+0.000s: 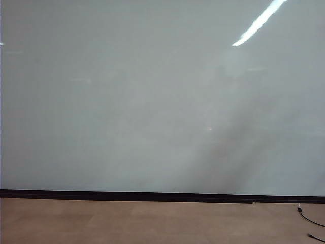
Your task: Pick up the pen on the shelf to the right of the whiteboard and draw a cross mark.
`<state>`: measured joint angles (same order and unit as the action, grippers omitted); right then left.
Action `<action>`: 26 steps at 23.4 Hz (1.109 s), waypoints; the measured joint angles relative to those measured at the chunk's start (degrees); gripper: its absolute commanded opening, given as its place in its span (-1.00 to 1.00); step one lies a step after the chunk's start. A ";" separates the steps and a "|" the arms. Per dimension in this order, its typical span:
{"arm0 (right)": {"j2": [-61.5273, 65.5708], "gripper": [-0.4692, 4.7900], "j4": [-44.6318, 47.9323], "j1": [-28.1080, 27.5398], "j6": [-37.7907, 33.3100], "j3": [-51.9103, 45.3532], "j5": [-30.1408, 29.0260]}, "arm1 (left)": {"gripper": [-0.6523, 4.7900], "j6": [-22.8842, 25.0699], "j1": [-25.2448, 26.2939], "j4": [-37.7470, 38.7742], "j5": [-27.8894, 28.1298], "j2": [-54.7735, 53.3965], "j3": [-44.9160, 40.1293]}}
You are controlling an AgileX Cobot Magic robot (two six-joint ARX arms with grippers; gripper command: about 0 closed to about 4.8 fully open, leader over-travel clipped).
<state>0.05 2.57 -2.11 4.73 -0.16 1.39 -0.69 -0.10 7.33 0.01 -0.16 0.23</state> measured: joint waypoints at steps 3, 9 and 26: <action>0.00 -0.84 0.00 0.00 0.00 0.00 0.00 | -0.78 0.00 0.00 -0.02 0.00 0.00 0.00; 0.02 -0.84 0.00 0.00 0.00 0.00 0.00 | -0.78 0.00 0.00 -0.02 0.00 0.00 0.00; -0.02 -0.84 -1.77 0.02 0.00 0.00 17.70 | -0.78 -0.02 0.00 -0.02 0.02 0.00 0.00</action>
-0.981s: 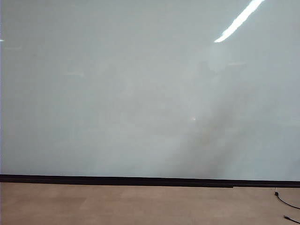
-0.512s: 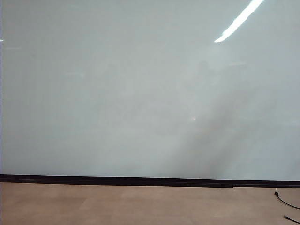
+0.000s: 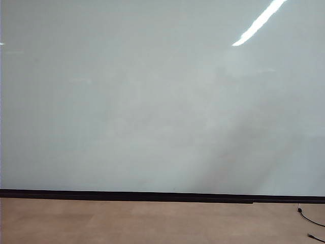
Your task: Pick up the pen on the shelf to the right of the whiteboard and draw a cross mark.
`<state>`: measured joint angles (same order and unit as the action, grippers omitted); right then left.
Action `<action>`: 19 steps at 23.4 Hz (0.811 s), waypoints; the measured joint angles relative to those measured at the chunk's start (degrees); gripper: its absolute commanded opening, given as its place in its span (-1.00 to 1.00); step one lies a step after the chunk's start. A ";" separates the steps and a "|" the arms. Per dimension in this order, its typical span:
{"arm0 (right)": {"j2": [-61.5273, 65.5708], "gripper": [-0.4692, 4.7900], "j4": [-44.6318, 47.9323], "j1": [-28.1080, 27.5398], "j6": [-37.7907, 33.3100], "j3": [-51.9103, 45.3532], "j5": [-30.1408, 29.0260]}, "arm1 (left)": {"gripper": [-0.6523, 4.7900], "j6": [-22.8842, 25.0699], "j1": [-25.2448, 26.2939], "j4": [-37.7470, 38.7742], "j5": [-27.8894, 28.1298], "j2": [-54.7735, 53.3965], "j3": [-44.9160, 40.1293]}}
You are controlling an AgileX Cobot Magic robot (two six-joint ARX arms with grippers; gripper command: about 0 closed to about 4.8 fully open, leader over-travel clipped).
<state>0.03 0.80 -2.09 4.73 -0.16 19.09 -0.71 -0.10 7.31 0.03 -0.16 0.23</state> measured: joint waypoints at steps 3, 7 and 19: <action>0.00 -0.50 -0.72 0.00 0.00 0.00 0.00 | -0.78 0.00 0.00 0.00 -0.02 0.00 0.00; 0.00 0.94 -0.63 0.00 0.02 0.00 -1.09 | -0.78 0.02 0.00 0.00 -0.02 0.00 0.00; 0.83 0.95 0.15 -0.13 0.24 2.38 -2.49 | -0.78 0.00 0.00 0.00 -0.02 0.00 0.00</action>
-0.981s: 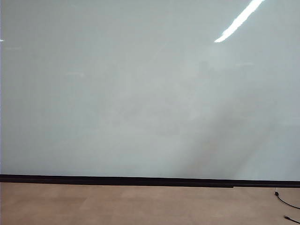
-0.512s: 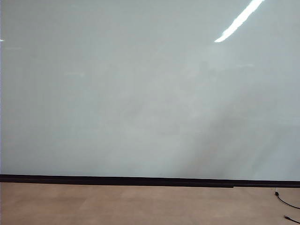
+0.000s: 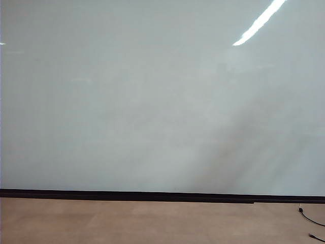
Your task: Pick up the pen on the shelf to the right of the whiteboard and draw a cross mark.
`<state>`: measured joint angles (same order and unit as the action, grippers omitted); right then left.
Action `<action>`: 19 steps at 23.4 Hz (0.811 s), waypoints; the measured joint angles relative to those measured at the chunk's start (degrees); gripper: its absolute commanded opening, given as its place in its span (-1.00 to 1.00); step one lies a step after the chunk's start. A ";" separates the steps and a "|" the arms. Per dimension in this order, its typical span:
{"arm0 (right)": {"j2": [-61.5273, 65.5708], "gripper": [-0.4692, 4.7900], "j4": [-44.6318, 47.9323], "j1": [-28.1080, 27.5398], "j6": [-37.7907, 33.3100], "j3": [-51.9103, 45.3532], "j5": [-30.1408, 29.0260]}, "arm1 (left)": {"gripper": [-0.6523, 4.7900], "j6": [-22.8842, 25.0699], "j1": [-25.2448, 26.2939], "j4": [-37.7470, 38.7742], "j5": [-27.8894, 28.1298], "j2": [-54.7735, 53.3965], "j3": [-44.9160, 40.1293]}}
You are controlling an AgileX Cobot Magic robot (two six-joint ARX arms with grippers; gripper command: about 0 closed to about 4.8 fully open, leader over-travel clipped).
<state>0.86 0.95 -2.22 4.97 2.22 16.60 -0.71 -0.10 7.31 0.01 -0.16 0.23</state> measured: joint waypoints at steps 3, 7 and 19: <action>6.01 0.95 2.73 -1.70 0.00 3.87 0.81 | -0.78 0.00 0.00 0.00 0.02 0.00 0.00; 17.46 0.96 11.67 -7.06 -0.04 3.45 -3.43 | -0.78 0.02 0.00 0.00 0.00 0.00 0.00; 57.77 1.00 58.27 -21.07 0.68 3.61 -27.82 | -0.78 0.00 0.00 0.00 0.00 0.00 0.00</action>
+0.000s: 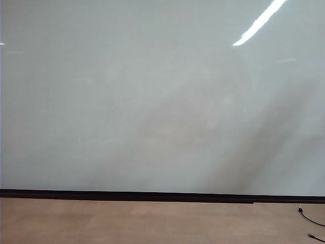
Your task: Pick up the pen on the shelf to the right of the whiteboard and draw a cross mark.
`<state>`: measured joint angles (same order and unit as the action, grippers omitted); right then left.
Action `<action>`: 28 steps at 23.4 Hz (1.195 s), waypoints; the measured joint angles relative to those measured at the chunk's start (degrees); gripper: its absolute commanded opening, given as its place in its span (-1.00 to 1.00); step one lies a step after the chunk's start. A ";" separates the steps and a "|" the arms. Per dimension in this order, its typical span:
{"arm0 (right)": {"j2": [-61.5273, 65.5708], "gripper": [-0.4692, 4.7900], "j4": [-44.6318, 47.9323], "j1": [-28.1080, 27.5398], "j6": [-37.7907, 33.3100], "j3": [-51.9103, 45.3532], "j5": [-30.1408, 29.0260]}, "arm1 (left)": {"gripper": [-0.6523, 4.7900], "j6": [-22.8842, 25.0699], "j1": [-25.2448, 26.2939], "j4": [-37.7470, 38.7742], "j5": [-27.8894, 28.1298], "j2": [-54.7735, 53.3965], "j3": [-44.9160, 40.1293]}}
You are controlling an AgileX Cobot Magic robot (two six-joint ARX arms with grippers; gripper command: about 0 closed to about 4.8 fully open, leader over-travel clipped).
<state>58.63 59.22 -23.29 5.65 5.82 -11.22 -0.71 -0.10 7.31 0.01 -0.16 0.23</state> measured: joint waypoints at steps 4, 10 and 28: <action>11.98 1.00 11.45 -2.19 0.44 0.04 -2.29 | -0.78 0.02 0.00 0.00 0.00 0.00 0.00; 25.29 1.00 20.63 -7.04 0.35 2.69 -9.81 | -0.78 0.02 0.00 0.00 0.00 0.00 0.00; 43.34 1.00 20.96 -8.26 -4.04 21.00 -19.74 | -0.78 0.02 0.00 0.00 0.00 0.00 0.00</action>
<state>101.97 80.18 -31.55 1.61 26.83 -30.96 -0.69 -0.10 7.31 0.01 -0.16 0.23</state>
